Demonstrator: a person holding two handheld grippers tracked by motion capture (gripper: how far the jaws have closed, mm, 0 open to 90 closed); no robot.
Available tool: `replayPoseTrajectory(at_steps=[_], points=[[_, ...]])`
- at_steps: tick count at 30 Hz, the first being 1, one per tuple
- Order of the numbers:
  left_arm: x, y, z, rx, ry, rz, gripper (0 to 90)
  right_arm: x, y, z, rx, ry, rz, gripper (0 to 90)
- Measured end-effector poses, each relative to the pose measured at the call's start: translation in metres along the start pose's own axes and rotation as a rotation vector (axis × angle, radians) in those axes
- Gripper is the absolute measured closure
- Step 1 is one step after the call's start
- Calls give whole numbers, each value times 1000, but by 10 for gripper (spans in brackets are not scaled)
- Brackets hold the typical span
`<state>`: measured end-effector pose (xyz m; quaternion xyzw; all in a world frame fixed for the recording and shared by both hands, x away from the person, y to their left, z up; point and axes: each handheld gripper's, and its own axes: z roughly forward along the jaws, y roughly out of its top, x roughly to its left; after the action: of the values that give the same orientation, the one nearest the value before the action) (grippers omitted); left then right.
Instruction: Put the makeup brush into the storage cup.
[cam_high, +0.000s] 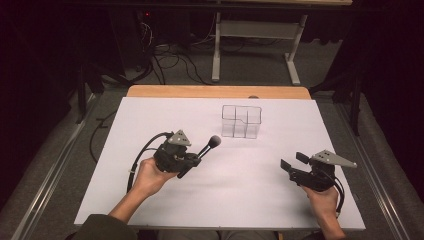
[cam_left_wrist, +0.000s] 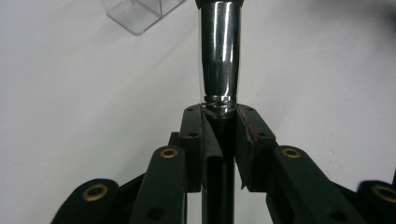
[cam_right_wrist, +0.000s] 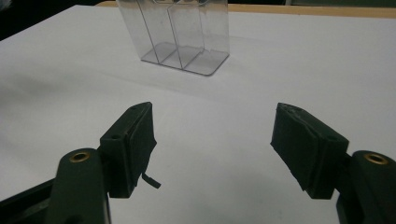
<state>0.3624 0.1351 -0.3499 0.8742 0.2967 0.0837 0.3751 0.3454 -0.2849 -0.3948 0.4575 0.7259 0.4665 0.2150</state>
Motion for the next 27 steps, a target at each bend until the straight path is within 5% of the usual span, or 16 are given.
replayPoseTrajectory(at_steps=[16,27], points=[[-18,-12,-9,-87,-31,-3,738,3,0,1,-1,13,-5,301],[-22,-17,-7,-126,-43,-5,738,16,3,9,27,68,-57,287]])
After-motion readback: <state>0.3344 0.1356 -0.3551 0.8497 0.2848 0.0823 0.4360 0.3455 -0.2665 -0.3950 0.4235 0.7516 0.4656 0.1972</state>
